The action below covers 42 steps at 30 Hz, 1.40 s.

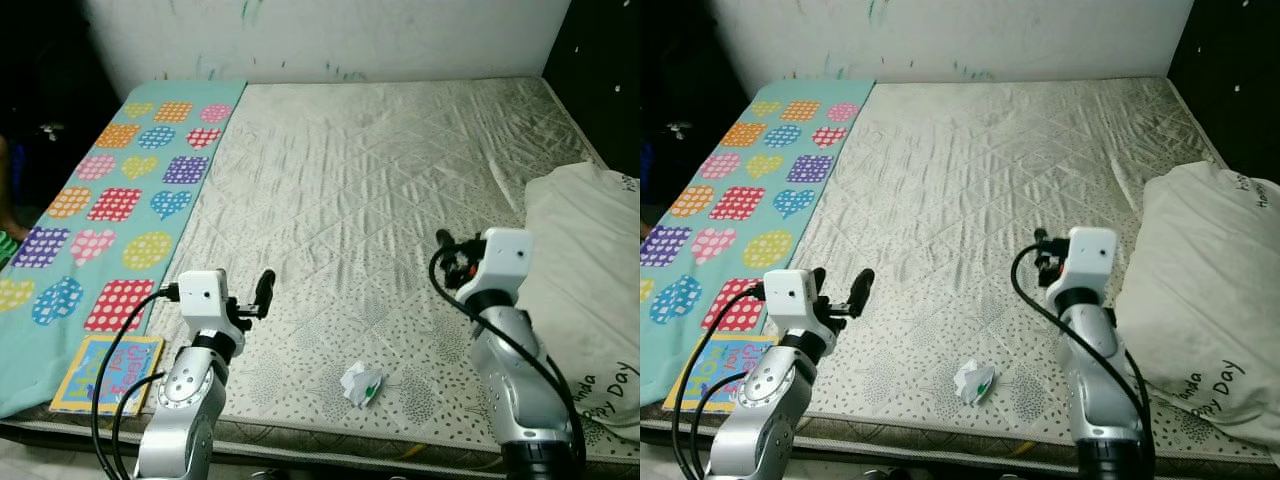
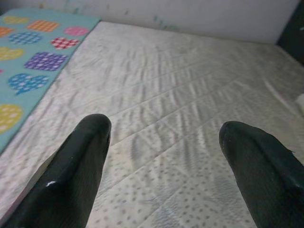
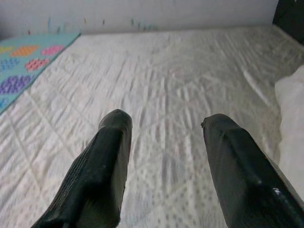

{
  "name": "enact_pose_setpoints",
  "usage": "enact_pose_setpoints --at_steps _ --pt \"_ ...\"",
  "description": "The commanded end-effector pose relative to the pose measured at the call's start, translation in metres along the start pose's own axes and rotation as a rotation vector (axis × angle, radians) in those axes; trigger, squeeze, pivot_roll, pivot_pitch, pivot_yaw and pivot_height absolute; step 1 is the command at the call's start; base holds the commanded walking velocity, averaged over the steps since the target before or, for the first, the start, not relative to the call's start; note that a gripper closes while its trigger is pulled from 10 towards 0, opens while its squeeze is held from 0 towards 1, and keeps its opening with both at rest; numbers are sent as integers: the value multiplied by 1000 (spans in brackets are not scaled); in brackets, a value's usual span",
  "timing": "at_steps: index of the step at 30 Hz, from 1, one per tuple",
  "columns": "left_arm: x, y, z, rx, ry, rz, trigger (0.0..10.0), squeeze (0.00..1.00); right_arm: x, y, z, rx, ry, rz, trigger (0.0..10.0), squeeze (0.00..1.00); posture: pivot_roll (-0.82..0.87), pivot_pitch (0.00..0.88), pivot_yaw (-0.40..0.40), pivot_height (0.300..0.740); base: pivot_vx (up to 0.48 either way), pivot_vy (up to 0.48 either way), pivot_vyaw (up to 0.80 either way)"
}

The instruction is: Clean up the room

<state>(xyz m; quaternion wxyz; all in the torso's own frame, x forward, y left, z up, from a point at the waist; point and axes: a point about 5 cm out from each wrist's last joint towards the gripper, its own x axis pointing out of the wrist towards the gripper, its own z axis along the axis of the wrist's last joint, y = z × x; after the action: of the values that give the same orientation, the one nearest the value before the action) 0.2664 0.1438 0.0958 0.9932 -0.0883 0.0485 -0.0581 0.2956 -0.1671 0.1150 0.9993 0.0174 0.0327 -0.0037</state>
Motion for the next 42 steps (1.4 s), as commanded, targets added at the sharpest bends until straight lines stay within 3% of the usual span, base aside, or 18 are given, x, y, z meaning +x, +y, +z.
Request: enact_pose_setpoints --at_steps 1,17,34,42 --pt "-4 10 -6 11 39 42 10000 0 -2 4 -6 -7 31 23 10000 0 -148 102 75 740 0 0 0" --pt "-10 17 -8 20 86 59 10000 0 -18 8 -23 -38 123 88 10000 0 -140 159 73 740 0 0 0" --pt "-9 14 -8 23 91 52 10000 0 -17 9 -21 -46 118 115 10000 0 -144 154 67 660 0 0 0" --pt "-9 14 -8 20 90 53 10000 0 -17 10 -20 -60 114 128 10000 0 -145 157 66 660 0 0 0"
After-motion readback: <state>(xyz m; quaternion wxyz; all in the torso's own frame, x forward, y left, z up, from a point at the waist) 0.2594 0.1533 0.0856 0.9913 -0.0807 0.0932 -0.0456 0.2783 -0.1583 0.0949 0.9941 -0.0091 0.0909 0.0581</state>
